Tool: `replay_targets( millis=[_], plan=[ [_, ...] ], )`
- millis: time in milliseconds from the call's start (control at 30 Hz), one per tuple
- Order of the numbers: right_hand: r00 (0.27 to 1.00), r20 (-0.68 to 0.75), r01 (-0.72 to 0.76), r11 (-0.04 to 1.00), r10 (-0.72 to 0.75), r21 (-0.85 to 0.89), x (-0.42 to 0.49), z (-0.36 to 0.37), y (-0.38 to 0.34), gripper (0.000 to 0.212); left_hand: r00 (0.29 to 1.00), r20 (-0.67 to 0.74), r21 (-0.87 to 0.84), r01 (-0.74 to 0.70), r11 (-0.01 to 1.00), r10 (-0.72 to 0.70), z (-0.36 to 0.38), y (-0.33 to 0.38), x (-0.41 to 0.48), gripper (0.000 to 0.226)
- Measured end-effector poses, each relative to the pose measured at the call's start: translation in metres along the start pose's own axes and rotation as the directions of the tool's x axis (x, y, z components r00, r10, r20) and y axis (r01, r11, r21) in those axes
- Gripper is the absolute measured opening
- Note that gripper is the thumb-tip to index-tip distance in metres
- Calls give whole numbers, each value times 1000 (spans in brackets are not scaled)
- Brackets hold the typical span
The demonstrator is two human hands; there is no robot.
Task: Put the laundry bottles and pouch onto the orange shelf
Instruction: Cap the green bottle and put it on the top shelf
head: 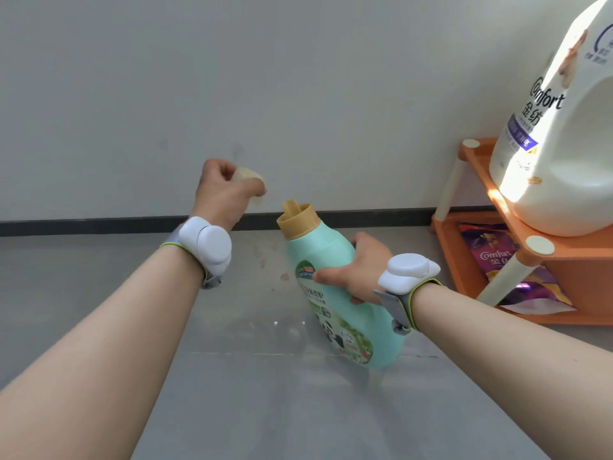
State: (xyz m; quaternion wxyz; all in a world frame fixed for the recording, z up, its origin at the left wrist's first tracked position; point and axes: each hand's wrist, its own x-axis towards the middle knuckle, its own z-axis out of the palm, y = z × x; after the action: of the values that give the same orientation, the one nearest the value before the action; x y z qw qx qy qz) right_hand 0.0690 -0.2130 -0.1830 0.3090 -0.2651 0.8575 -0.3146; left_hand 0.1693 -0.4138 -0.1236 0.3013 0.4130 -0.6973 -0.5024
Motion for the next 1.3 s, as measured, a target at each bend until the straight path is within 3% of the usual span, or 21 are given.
replay_targets(
  millis=[100, 200, 333, 467, 733, 833, 900, 967, 1067, 1133, 1200, 1300],
  plan=[
    [1000, 8, 7, 999, -7, 53, -8, -6, 9, 70, 991, 59, -185, -107, 977, 119, 17, 38, -20, 41],
    [1000, 11, 0, 993, -1, 121, -14, -11, 23, 68, 957, 225, -210, -137, 968, 185, 36, 46, -42, 38],
    [1000, -2, 6, 979, -5, 202, -23, -21, 41, 67, 956, 251, -5, -154, 988, 150, 59, 38, -65, 24],
    [1000, 9, 3, 981, -4, 194, -27, -29, 47, 68, 952, 279, 127, -165, 978, 125, 68, 33, -73, 34],
    [999, 28, 16, 990, -20, 143, -28, -30, 46, 66, 921, 364, 430, -295, 853, 135, 66, 45, -82, 53],
    [999, 26, 26, 988, -31, 150, -27, -29, 47, 62, 899, 428, 374, -270, 887, 93, 61, 45, -77, 44],
    [999, 19, 32, 987, -35, 156, -27, -29, 47, 59, 836, 542, 276, -266, 924, 79, 58, 46, -73, 33],
    [999, 22, 31, 987, -35, 156, -27, -30, 47, 58, 787, 613, 183, -223, 958, 66, 55, 46, -69, 41],
    [999, 36, 34, 988, -40, 150, -27, -30, 46, 58, 825, 559, 137, -193, 972, 86, 56, 43, -70, 47],
    [999, 37, 30, 988, -36, 150, -27, -30, 46, 60, 900, 420, 341, -276, 899, 118, 57, 39, -67, 58],
    [999, 33, 25, 989, -30, 142, -26, -31, 46, 62, 911, 388, 444, -317, 838, 138, 58, 40, -66, 52],
    [999, 35, 25, 992, -29, 123, -25, -30, 45, 61, 849, 523, 195, -210, 958, 80, 57, 45, -64, 36]
  ],
)
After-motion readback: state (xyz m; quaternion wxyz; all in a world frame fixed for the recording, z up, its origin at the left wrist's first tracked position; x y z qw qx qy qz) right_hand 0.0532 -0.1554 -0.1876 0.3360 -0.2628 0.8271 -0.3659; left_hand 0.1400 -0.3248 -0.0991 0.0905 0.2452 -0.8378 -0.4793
